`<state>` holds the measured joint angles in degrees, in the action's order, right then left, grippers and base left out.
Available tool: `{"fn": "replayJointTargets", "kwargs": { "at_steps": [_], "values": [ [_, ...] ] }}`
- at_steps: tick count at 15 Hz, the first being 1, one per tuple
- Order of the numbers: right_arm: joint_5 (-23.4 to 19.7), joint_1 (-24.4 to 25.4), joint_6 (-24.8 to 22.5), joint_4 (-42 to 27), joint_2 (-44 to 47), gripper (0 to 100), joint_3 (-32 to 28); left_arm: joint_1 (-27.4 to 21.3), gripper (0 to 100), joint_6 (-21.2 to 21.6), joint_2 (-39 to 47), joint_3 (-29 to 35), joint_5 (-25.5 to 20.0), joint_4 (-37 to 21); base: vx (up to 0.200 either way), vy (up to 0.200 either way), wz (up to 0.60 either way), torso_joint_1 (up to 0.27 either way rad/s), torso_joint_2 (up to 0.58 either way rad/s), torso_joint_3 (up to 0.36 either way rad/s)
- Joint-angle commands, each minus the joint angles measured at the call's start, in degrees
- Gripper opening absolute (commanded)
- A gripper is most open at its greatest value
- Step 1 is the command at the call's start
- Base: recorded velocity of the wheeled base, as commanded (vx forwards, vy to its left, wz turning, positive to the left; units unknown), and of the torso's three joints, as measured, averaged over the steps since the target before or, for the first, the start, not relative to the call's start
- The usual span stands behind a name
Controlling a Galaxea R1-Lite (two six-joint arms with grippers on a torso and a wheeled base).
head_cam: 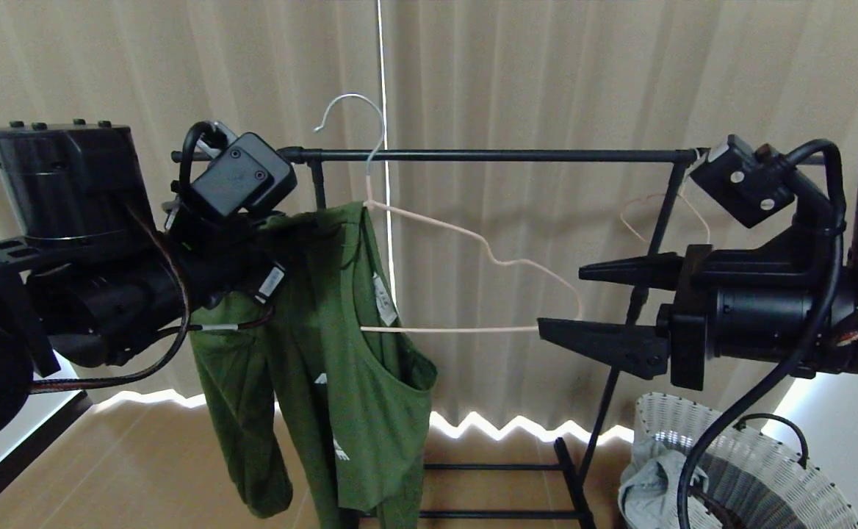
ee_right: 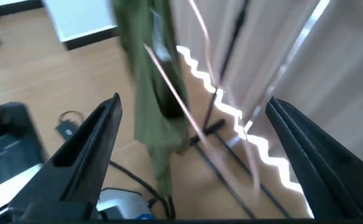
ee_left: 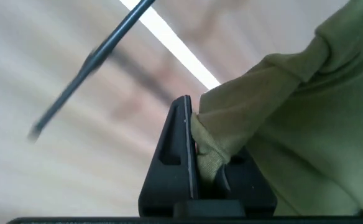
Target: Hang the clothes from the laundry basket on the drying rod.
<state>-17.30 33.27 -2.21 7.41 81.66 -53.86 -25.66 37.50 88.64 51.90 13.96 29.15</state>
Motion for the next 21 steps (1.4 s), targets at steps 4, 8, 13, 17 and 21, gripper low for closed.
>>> {"fn": "replayJointTargets", "kwargs": {
  "at_steps": [4,8,13,17,21],
  "values": [
    [2.8,2.15,0.36,0.85,0.07,100,6.4,0.09,0,-4.72,0.04,0.05,7.4,-0.67,0.0,0.0,0.0,0.0,0.0,0.0],
    [3.15,9.01,4.67,11.48,3.41,100,10.7,-1.5,0,-11.92,-0.13,1.63,6.34,-0.5,0.0,0.0,0.0,0.0,0.0,0.0],
    [12.99,12.44,7.04,24.58,13.87,100,8.24,-2.9,0,-13.77,-1.89,4.35,-2.97,-0.14,0.0,0.0,0.0,0.0,0.0,0.0],
    [15.89,9.89,6.95,31.08,19.94,100,5.08,-4.4,0,-13.94,-3.3,4.27,-7.28,-0.14,0.0,0.0,0.0,0.0,0.0,0.0],
    [15.98,7.95,6.95,31.17,21.96,100,3.32,-5.8,0,-13.86,-4.09,4.35,-7.45,-0.06,0.0,0.0,0.0,0.0,0.0,0.0]
  ]
}}
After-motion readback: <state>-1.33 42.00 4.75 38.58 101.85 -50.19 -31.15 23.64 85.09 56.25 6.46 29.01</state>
